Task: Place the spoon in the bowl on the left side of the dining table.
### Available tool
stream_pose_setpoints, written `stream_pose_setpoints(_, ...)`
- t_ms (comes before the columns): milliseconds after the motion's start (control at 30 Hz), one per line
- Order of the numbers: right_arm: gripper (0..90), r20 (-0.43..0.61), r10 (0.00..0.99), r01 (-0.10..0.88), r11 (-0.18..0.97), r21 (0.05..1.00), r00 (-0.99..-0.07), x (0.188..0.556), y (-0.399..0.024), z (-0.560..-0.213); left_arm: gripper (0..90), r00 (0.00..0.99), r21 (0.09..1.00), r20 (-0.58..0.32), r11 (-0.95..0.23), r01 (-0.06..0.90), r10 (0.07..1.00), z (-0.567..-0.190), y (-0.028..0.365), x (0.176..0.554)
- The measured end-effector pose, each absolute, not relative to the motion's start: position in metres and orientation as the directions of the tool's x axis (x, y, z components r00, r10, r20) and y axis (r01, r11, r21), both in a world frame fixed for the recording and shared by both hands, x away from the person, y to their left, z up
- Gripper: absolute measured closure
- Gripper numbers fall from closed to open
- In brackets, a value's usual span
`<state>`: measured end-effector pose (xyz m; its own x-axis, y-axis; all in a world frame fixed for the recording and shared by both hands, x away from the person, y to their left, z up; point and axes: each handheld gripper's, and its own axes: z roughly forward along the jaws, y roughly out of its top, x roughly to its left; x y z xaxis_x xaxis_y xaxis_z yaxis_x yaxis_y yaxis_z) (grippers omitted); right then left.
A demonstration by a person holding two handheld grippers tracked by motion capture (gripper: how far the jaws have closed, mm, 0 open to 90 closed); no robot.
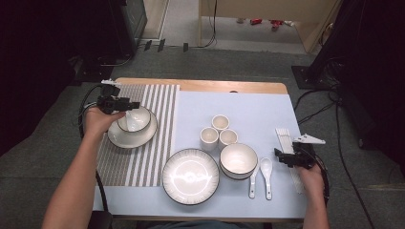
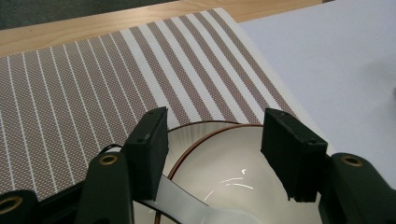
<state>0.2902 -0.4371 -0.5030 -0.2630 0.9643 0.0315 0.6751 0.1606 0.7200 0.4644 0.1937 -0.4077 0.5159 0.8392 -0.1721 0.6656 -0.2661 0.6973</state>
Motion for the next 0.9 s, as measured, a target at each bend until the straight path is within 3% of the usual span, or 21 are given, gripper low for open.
stream_pose_setpoints(900, 14.7, 0.032, 0.964, 0.675, 0.160, 0.720, -0.263, 0.2902, -0.4371, -0.5030, 38.0, 0.524, 0.724, -0.177, -0.249, 0.643, 0.833, -0.4013, 0.1961, 0.4556)
